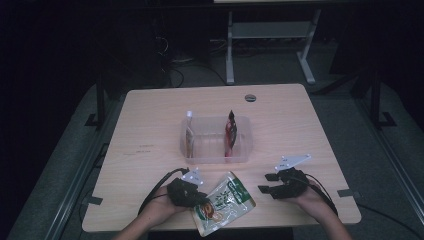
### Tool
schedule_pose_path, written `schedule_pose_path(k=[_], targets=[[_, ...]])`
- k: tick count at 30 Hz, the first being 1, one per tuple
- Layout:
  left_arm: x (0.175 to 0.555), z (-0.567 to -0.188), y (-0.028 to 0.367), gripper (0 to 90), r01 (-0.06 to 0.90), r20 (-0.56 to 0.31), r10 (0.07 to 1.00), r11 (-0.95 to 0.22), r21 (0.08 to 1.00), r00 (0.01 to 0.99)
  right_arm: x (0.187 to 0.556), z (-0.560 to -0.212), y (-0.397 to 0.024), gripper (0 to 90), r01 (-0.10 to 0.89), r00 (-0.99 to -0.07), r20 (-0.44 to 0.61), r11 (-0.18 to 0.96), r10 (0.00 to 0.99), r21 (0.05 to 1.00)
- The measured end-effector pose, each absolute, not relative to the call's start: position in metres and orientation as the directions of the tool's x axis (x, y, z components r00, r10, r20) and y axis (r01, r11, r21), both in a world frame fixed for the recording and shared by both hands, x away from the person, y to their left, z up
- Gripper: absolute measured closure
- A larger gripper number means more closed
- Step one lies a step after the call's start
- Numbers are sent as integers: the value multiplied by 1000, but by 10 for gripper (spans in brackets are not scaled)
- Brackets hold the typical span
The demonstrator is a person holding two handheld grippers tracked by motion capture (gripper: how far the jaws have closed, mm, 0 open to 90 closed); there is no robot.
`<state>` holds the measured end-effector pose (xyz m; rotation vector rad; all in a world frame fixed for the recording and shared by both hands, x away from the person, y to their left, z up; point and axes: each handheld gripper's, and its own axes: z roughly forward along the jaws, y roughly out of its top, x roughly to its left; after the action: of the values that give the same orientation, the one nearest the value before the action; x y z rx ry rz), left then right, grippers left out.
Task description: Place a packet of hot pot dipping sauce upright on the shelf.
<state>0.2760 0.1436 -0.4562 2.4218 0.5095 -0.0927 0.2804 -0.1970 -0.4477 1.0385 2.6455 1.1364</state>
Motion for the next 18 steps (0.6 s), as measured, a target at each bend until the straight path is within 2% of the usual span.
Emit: schedule_pose_path(k=[6,15,18], targets=[[278,-456,147,899,379,-213,317,-695,610,924,281,-448,-197,456,559,-766,191,489,614,669],[278,-448,153,900,369,-238,283,-663,651,929,281,-447,-198,395,549,-764,189,468,617,693],[277,-444,156,900,364,-241,274,-642,675,931,281,-445,-197,403,548,-771,209,460,601,699]])
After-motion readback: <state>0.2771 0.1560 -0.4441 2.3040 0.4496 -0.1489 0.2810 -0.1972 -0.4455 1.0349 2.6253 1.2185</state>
